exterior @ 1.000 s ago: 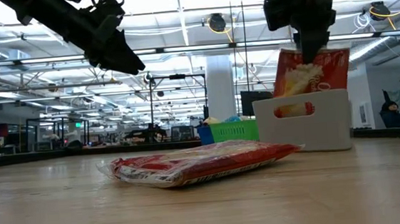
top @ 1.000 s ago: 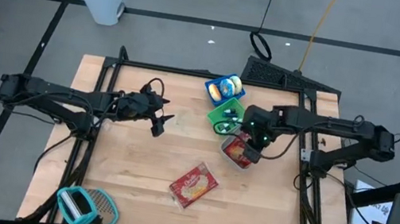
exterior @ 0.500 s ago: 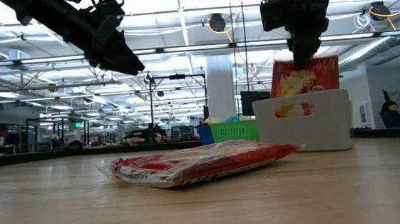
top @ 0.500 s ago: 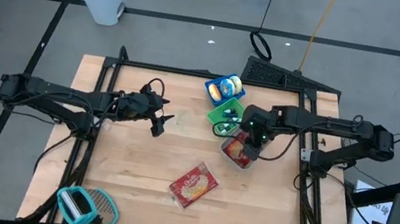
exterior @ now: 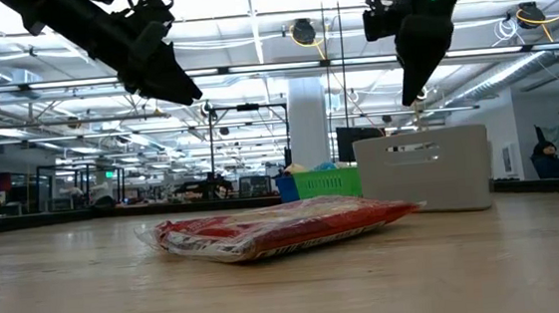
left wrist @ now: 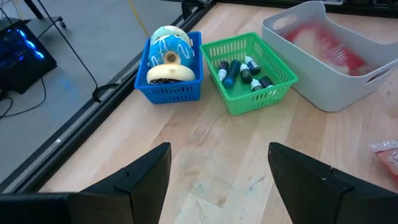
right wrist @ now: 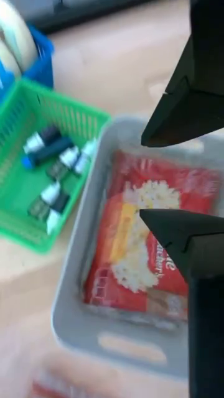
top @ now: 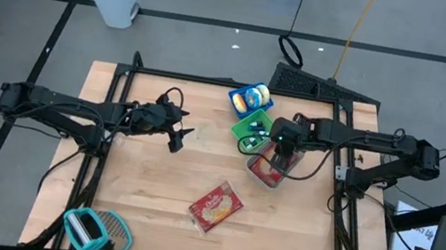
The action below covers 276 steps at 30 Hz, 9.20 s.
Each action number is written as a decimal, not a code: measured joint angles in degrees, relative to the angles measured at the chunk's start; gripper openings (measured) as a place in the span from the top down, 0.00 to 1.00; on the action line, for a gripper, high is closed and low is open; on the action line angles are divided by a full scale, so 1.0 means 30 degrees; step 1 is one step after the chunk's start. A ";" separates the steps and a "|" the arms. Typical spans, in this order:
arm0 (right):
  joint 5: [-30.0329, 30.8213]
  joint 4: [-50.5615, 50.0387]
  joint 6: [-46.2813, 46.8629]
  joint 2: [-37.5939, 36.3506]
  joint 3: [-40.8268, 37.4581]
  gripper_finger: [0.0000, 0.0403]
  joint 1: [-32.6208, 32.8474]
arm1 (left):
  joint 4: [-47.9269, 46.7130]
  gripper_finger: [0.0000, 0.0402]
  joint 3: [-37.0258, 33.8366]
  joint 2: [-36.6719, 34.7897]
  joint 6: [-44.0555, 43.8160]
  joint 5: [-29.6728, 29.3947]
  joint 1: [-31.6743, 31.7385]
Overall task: Pick & Place Food Item
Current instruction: Put the red popcorn bag into the gray bin, then return to home position
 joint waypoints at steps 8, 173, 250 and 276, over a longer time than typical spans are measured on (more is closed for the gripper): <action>0.2904 0.2056 -0.0542 0.0000 0.0000 0.60 0.0000 | 0.0007 0.32 0.0000 0.0000 -0.1367 0.0568 0.0000; -0.6604 3.7276 0.2285 0.5355 -0.8393 0.99 0.0401 | 0.0028 0.95 0.0736 -0.2142 0.5347 -0.2855 -0.3815; -0.9030 0.4743 0.3195 -0.5238 -0.5676 0.92 -0.1880 | -0.5829 0.23 0.0736 -0.6382 0.0816 -0.3111 -0.3735; -0.4958 0.4898 0.0843 -0.9102 -0.5639 0.34 -0.1875 | -0.5844 0.23 0.0729 -0.6382 0.2507 -0.3966 -0.3731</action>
